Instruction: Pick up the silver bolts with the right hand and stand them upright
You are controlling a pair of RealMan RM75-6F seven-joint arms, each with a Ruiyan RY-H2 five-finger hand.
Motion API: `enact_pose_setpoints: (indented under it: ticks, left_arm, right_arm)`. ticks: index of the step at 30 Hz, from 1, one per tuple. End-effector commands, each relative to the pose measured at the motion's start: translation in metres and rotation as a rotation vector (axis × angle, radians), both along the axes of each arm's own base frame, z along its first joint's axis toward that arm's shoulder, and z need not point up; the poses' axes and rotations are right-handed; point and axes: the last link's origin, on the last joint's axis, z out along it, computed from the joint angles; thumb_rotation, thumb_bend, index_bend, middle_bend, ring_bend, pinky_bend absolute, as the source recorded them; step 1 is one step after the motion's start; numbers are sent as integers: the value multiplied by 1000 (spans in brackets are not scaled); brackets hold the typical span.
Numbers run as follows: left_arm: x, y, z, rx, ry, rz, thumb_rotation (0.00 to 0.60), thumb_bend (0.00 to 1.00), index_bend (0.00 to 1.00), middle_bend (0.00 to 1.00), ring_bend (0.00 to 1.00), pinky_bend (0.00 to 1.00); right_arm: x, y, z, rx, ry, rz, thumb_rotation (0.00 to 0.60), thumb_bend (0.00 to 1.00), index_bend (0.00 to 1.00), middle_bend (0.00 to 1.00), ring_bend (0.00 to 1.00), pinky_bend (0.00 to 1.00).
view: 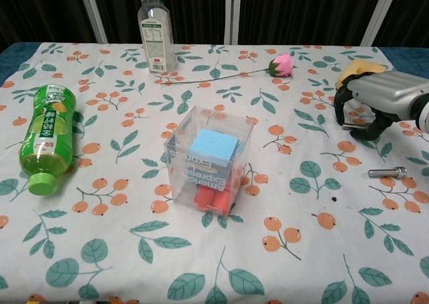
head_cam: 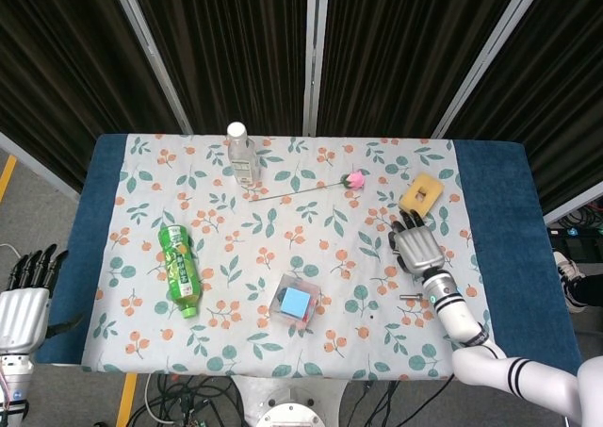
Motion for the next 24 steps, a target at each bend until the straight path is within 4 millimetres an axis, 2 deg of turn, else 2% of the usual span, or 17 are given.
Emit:
enact_pose_setpoints:
  ticks: [1,10,15,20,24]
  left_arm:
    - [0,0,0,0,0,0,600,60,88,0,0,0]
    - [-2,-1,0,1,-2,6,600,60,88,0,0,0]
    - [-1,-2,0,3,0,5,600,60,88,0,0,0]
    - [0,-2,1,4,3,3,600,61,88,0,0,0]
    - [0,-2,1,7,3,2,600,61,88,0,0,0]
  right_arm:
    - [1,0,0,-1,-2,2,600,278,491,229,0,0]
    - [1,0,2,-9,-3,3,600,382,553,245,0,0]
    - [6,3,10,-19,-47,8,600,396,555,246,0,0]
    - [22,5,24,-14,-185,-3,600,399,558,248,0,0]
    - [36,0,31,15,-346,-58,600,400,568,254,0,0]
